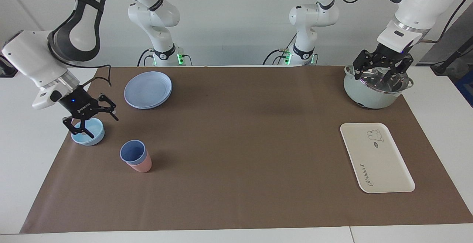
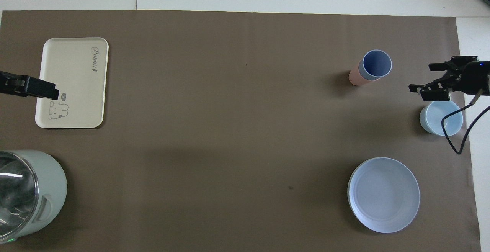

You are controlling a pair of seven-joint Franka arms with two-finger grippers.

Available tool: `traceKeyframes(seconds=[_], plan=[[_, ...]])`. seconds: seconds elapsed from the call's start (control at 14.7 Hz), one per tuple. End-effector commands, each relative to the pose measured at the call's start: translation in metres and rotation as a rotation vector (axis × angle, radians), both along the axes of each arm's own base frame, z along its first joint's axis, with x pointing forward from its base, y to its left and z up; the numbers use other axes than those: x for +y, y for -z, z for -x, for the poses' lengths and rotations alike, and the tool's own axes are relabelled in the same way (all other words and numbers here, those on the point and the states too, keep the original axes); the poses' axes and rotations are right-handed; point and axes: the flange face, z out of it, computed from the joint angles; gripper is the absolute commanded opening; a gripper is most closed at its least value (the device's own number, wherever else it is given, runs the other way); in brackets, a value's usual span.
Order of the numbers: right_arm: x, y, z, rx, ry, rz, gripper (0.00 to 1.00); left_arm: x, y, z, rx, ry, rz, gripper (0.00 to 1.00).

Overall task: Place cup on tray
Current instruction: 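Move the right gripper toward the nested blue and pink cups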

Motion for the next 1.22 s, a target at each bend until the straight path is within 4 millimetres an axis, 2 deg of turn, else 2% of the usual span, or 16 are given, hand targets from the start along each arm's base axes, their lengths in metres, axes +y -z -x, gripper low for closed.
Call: traceKeyframes(seconds=[0.0,0.14,0.2,0.27,0.48,0.68,1.16], plan=[[-0.008,0.021,-0.004,-0.054,-0.039,-0.062,1.0,0.003,-0.002,0.008,0.003,0.01,-0.013,1.0],[-0.008,0.035,-0.006,-0.068,-0.045,-0.104,1.0,0.003,-0.002,0.008,0.003,0.01,-0.013,1.0],[-0.009,0.051,-0.007,-0.067,-0.05,-0.14,1.0,0.004,-0.002,0.008,0.003,0.009,-0.013,1.0],[-0.013,0.059,-0.008,-0.092,-0.066,-0.154,1.0,0.003,-0.002,0.008,0.003,0.01,-0.013,1.0],[-0.024,0.112,-0.007,-0.129,-0.096,-0.279,1.0,0.003,-0.002,0.008,0.003,0.01,-0.013,1.0],[-0.022,0.123,-0.007,-0.138,-0.095,-0.304,1.0,0.004,-0.001,0.008,0.006,0.009,-0.013,1.0],[0.002,0.153,-0.017,-0.25,-0.111,-0.377,1.0,0.005,-0.002,0.008,0.003,0.006,-0.013,1.0]])
